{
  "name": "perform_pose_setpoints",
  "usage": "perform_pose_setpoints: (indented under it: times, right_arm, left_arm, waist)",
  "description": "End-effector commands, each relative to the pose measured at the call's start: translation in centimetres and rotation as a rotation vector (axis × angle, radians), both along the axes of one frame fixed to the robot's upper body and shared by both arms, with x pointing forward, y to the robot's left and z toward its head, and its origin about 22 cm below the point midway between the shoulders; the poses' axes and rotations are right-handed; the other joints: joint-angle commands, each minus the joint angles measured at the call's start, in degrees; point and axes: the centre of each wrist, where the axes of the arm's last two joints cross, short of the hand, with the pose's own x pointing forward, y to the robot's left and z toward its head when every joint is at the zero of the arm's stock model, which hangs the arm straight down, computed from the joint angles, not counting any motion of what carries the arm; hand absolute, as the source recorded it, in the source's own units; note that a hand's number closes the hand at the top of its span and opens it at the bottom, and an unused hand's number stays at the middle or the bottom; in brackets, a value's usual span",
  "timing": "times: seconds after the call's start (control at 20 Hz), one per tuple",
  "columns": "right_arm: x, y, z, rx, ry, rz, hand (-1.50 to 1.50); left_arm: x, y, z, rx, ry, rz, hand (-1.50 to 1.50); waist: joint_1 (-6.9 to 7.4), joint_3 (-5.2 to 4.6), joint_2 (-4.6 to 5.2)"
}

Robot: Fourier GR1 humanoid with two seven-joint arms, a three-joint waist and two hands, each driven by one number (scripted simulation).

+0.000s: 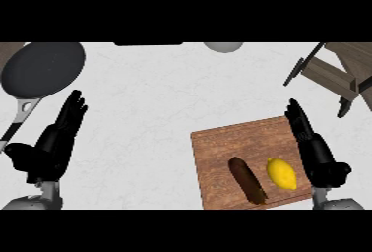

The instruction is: Pick the lemon from the cutting board and place it in the tiered basket

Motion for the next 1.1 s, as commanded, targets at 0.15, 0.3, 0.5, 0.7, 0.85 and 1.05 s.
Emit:
perform_pose_setpoints:
  times: [0.15,0.3,0.5,0.7,0.85,1.05]
  right_arm:
    - [-2.3,5.2,3.6,0.080,-0.189,0.550,1.50]
    - [0.2,-1.9,6.0,-0.533,-0.256,0.276,1.50]
    - [-5.8,0.8,-1.3,-0.079,-0.138,0.100,-1.50]
    - [-6.3,0.3,2.7,-0.239,-0.271,0.199,-1.50]
    - [-6.7,-2.7,6.2,-0.443,-0.306,0.231,-1.50]
    - [-6.3,-4.3,11.5,-0.814,-0.287,0.213,-1.50]
  left_arm:
    - [-0.2,1.0,-0.6,-0.022,0.065,-0.004,0.00]
    - [-0.6,1.3,-2.2,-0.045,0.158,0.017,0.00]
    - [-0.8,3.0,-1.5,-0.085,0.159,-0.050,0.00]
    - [0.1,2.5,0.2,-0.079,0.166,-0.055,0.00]
    - [0.5,2.3,-1.8,-0.057,0.154,-0.019,0.00]
    - [0.5,3.6,-0.7,-0.083,0.158,-0.028,0.00]
  waist:
    - [2.16,1.23,-0.51]
    - [-1.17,0.09,-1.32]
    - [1.93,1.29,0.20]
    - [2.16,1.25,0.12]
    - [1.14,1.16,0.08]
    - [0.97,0.90,-0.19]
